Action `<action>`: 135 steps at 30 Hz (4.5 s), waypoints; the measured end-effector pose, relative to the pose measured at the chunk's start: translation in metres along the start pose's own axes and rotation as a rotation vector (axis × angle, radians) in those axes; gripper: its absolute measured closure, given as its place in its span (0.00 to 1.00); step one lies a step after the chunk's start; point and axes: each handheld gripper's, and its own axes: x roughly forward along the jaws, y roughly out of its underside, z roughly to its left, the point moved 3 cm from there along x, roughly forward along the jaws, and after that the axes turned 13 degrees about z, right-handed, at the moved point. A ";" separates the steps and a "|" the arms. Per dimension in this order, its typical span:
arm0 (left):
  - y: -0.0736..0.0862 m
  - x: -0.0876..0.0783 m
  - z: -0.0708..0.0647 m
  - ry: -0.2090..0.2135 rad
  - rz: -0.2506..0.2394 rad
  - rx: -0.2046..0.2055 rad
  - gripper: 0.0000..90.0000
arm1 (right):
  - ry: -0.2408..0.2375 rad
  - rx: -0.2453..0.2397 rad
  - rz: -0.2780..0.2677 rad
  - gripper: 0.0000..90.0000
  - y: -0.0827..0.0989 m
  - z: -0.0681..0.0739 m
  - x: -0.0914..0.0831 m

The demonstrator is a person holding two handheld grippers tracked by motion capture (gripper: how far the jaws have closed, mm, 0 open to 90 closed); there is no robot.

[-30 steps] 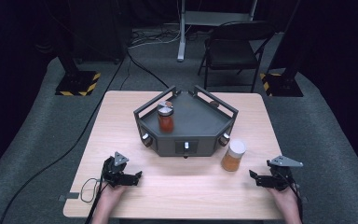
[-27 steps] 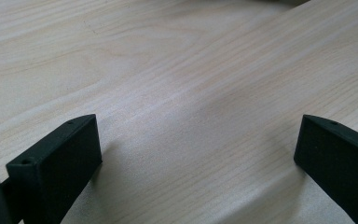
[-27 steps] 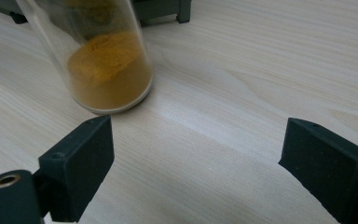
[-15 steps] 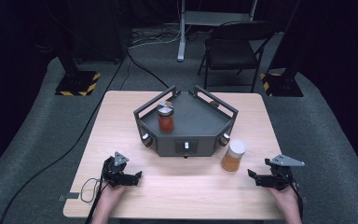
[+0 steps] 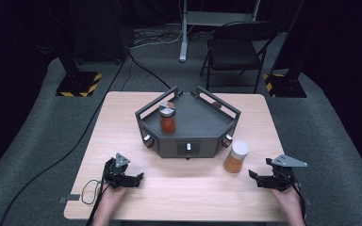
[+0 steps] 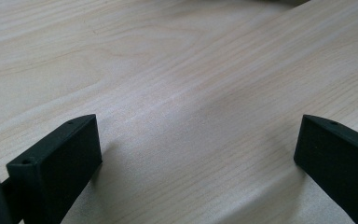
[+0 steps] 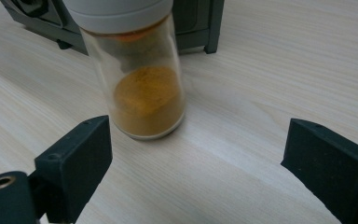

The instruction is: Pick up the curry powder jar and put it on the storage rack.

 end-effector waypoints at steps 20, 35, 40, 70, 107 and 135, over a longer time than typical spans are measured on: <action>0.000 0.000 0.000 -0.002 -0.001 0.001 0.01 | -0.043 -0.017 -0.034 0.08 -0.009 0.003 0.001; 0.000 0.000 0.000 -0.002 -0.001 0.001 0.01 | -0.044 -0.058 -0.036 0.09 -0.023 0.009 0.003; 0.000 0.000 0.000 -0.002 -0.001 0.001 0.01 | -0.046 -0.069 -0.038 0.10 -0.028 0.012 0.006; 0.000 0.000 0.000 0.001 -0.001 0.002 0.00 | -0.058 -0.104 -0.049 0.20 -0.054 0.016 0.018; 0.000 0.000 0.000 0.002 0.000 0.002 0.00 | -0.044 -0.139 -0.032 0.37 -0.074 0.025 0.009; 0.000 0.000 0.000 0.002 0.000 0.003 0.00 | -0.057 -0.202 -0.089 0.37 -0.111 0.023 -0.033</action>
